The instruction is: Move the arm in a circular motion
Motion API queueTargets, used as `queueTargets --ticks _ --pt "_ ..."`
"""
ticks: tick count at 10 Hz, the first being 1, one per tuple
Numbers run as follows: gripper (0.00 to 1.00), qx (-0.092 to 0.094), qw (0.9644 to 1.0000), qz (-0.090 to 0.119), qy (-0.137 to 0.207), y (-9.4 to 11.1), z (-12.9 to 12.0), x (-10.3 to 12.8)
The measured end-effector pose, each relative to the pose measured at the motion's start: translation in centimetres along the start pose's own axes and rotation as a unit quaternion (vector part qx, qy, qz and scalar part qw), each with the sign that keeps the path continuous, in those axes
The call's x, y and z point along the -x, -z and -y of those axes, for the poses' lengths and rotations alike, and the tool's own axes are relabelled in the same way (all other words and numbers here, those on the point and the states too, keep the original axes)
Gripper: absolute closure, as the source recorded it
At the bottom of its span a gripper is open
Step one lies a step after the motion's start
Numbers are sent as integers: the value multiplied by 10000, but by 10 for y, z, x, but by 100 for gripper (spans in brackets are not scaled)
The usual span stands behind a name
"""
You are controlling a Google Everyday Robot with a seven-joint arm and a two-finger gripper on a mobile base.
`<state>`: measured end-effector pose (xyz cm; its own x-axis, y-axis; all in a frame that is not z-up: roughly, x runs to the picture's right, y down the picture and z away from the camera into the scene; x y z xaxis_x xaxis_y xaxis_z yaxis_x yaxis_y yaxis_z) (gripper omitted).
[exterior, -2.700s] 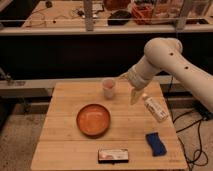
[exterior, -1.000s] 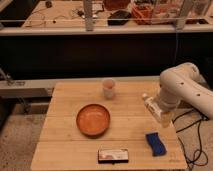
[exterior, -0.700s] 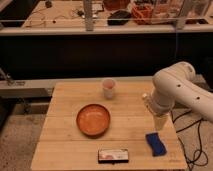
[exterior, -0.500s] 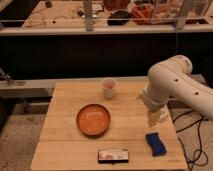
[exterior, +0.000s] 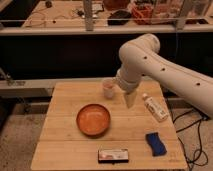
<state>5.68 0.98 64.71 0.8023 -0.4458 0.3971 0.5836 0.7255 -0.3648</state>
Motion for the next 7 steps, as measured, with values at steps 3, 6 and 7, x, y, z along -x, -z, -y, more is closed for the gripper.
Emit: queueTargets --ticks 3,6,7 --pt "20 80 9999 -98 -53 -9 23 -8" --pt "20 236 9986 -112 -466 -33 19 -54" --pt "20 302 9975 -120 -624 -42 10 -78"
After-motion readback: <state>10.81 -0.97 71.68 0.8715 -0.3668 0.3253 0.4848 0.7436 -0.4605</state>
